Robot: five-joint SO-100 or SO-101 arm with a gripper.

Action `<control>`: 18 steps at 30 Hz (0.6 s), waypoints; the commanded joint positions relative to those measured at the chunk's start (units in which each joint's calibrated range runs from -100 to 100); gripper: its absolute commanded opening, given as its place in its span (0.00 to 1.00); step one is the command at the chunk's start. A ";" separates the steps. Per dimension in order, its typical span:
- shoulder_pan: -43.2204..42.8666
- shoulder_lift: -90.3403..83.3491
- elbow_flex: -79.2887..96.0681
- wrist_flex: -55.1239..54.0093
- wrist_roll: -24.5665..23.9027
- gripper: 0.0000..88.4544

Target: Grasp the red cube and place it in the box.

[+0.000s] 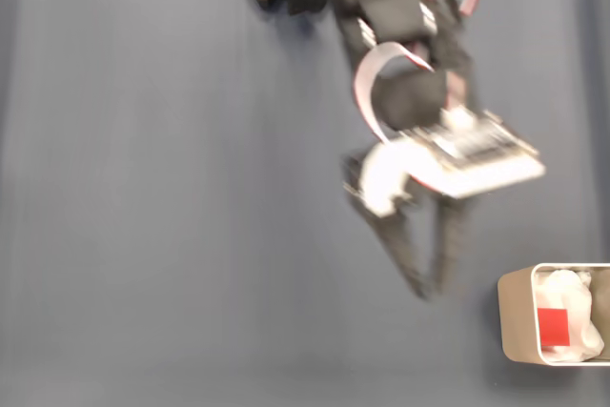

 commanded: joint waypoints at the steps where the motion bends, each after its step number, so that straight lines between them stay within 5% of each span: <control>1: 4.28 -20.46 17.35 -0.87 -0.20 0.00; 10: 10.39 -60.41 61.24 1.76 -0.59 0.00; 18: 10.32 -77.66 81.04 11.59 -2.25 0.00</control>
